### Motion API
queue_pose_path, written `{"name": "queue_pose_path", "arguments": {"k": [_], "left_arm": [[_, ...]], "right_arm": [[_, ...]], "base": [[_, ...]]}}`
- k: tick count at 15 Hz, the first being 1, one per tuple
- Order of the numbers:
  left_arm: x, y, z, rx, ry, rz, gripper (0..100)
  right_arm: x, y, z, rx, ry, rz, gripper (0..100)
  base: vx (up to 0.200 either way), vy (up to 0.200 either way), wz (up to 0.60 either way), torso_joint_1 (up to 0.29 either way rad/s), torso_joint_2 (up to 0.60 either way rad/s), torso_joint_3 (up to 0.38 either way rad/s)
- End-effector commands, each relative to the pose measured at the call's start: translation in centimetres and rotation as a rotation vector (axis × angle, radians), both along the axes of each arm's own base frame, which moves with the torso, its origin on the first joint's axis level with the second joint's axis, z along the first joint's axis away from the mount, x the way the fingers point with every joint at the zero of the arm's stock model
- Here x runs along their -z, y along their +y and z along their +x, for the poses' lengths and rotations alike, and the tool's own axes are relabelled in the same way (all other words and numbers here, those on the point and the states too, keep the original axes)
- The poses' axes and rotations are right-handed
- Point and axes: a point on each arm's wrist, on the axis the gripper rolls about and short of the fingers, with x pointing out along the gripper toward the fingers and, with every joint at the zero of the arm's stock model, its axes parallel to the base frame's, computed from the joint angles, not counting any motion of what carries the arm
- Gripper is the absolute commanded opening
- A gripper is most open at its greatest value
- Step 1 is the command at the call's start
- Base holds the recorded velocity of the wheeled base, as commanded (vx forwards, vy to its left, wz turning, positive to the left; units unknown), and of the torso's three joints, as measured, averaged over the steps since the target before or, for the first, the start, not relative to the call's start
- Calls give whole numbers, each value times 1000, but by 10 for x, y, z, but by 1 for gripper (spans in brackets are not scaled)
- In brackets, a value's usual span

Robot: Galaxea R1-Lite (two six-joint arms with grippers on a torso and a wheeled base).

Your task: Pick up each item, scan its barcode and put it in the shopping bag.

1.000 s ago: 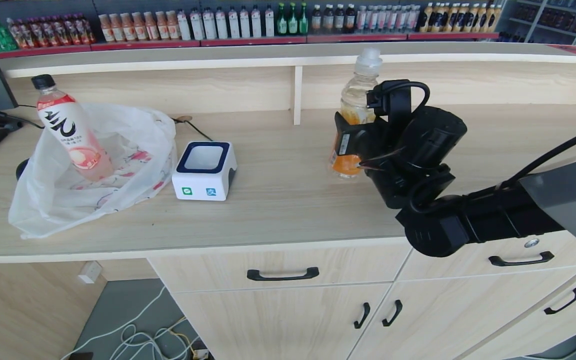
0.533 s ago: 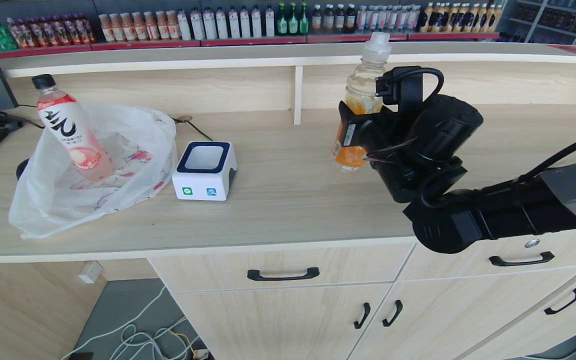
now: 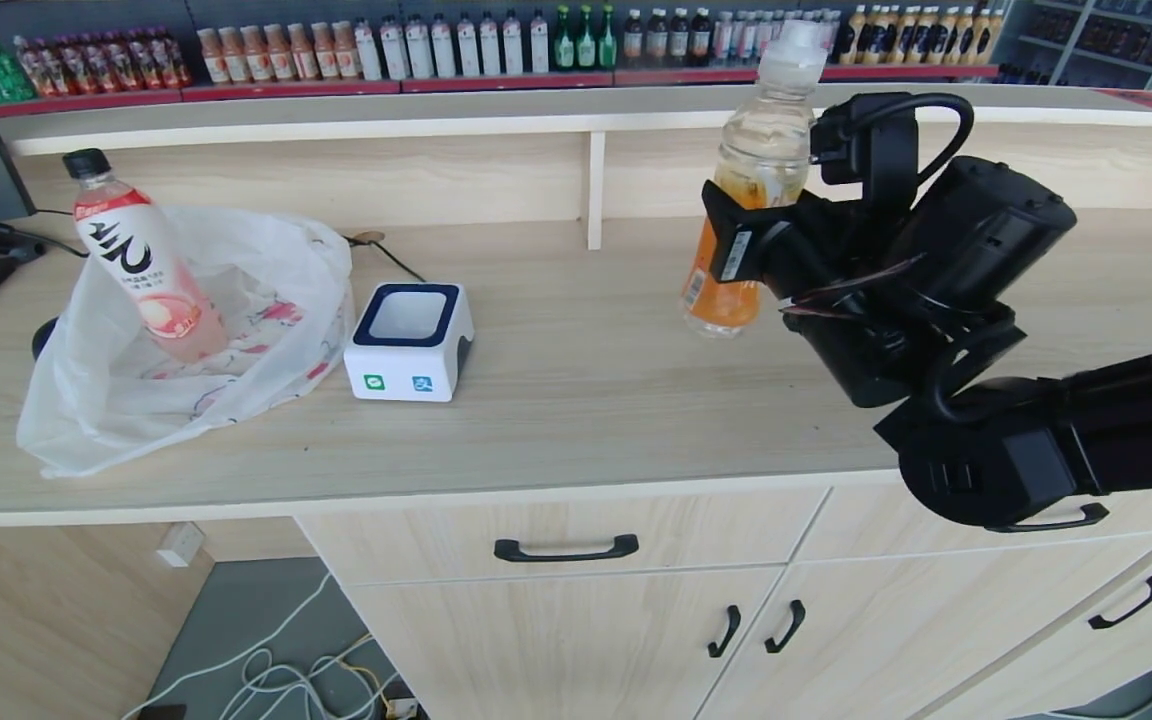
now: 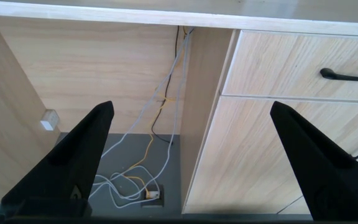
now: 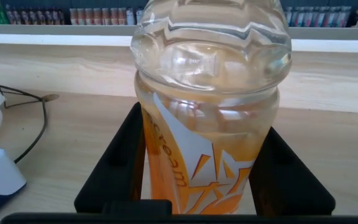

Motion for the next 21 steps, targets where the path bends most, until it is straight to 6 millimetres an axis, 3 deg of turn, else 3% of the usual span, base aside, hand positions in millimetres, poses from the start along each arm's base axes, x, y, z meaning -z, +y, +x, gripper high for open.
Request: {"name": "queue_pose_path", "arguments": {"k": [1, 5, 10, 21], "left_arm": [[0, 0, 0, 0, 0, 1, 100], [0, 0, 0, 0, 0, 1, 100], [0, 0, 0, -1, 0, -1, 100], [0, 0, 0, -1, 0, -1, 100]], "right_arm": [[-16, -13, -29, -24, -26, 7, 0], [-15, -23, -70, -68, -21, 7, 0], [14, -41, -131, -154, 33, -28, 0], [33, -73, -176, -209, 81, -8, 0]], "base": [[0, 0, 0, 0, 0, 0], [0, 0, 0, 0, 0, 0], [0, 0, 0, 0, 0, 0], [0, 0, 0, 0, 0, 0]]}}
